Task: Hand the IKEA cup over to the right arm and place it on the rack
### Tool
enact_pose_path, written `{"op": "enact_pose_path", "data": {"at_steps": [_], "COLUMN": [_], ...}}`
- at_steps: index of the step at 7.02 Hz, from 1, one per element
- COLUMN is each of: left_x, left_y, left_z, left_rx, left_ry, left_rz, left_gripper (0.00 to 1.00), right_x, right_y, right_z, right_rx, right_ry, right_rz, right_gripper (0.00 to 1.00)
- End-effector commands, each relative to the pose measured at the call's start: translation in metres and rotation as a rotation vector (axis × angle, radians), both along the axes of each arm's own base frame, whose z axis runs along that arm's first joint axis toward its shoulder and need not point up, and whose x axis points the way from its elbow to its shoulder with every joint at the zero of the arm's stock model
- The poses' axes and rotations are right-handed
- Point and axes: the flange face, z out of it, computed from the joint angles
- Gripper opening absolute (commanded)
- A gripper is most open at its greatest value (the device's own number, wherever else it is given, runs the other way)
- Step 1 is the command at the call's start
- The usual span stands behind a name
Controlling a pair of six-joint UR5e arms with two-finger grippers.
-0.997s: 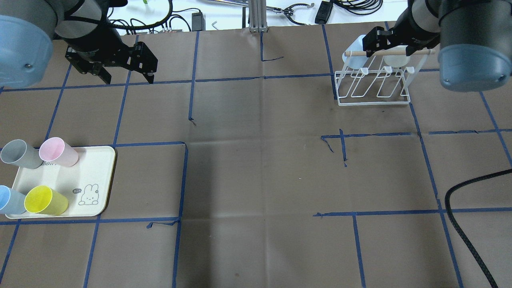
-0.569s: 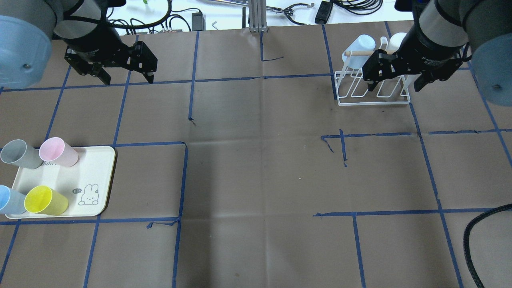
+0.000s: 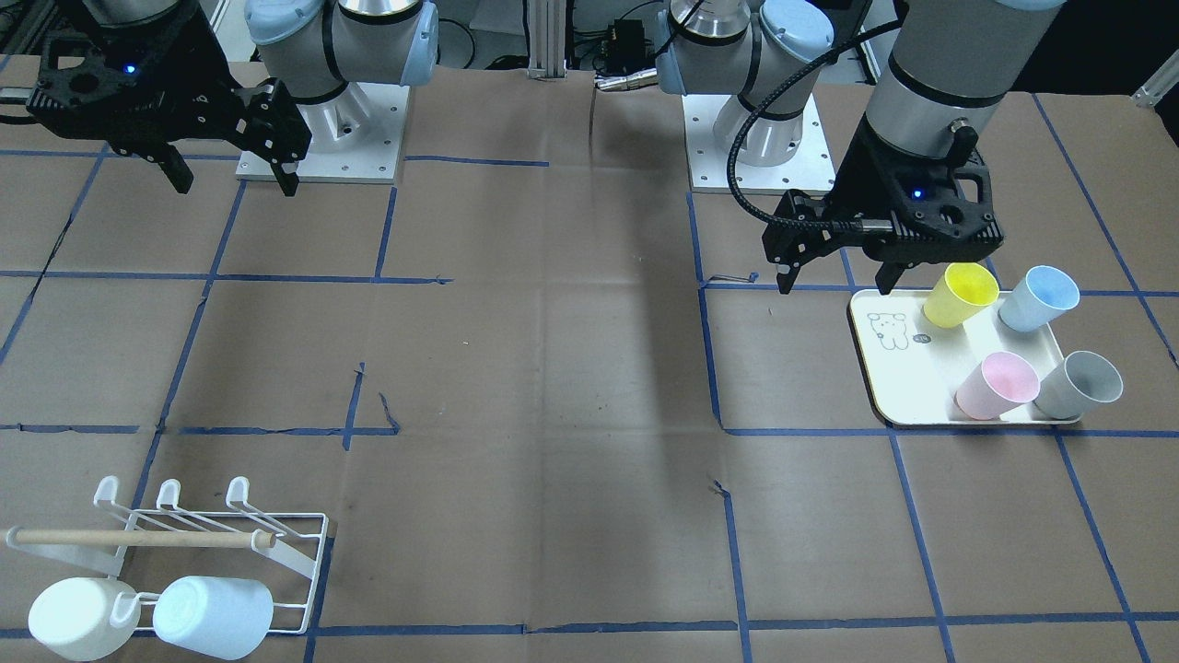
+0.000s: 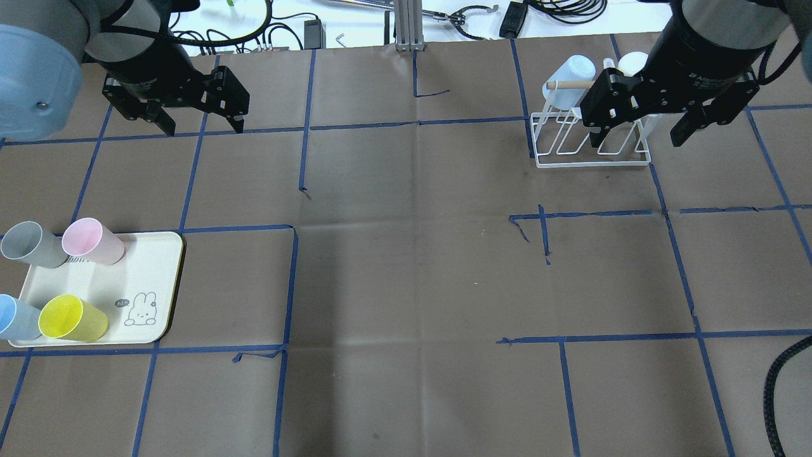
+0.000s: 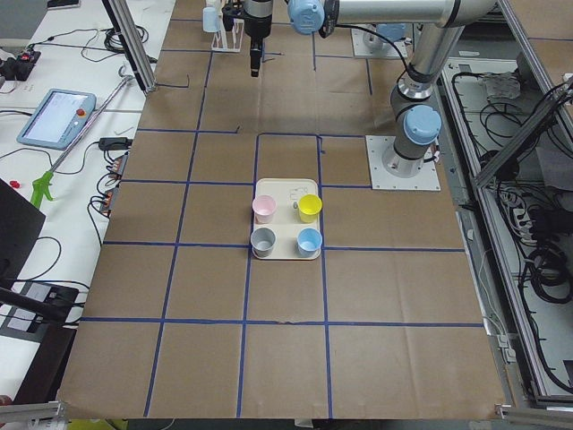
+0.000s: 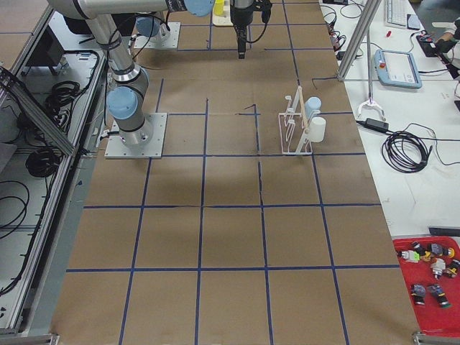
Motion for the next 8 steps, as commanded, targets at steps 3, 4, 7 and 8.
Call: {"op": "enact_pose_path", "data": {"at_steps": [3, 4, 7, 8], "left_x": [0.0, 0.0, 0.0, 0.0], "left_y": [0.0, 0.0, 0.0, 0.0], "left_z": [-0.001, -0.001, -0.002, -0.002], "left_rx": [0.001, 0.001, 0.005, 0.005], "left_ry": [0.002, 0.002, 0.002, 0.002], "left_rz": [0.0, 0.0, 0.0, 0.0], "left_gripper": [1.0, 1.0, 1.0, 1.0], "right_x": [0.031, 0.031, 0.032, 0.031], "right_y": [0.009, 0.008, 0.006, 0.004], "right_z": [-0.012, -0.013, -0.014, -0.016], "right_rx": [0.014, 0.014, 0.016, 0.02], "right_ry": [0.0, 0.0, -0.001, 0.0], "right_rz": [0.011, 0.014, 0.014, 0.014], "right_gripper": [1.0, 1.0, 1.0, 1.0]}}
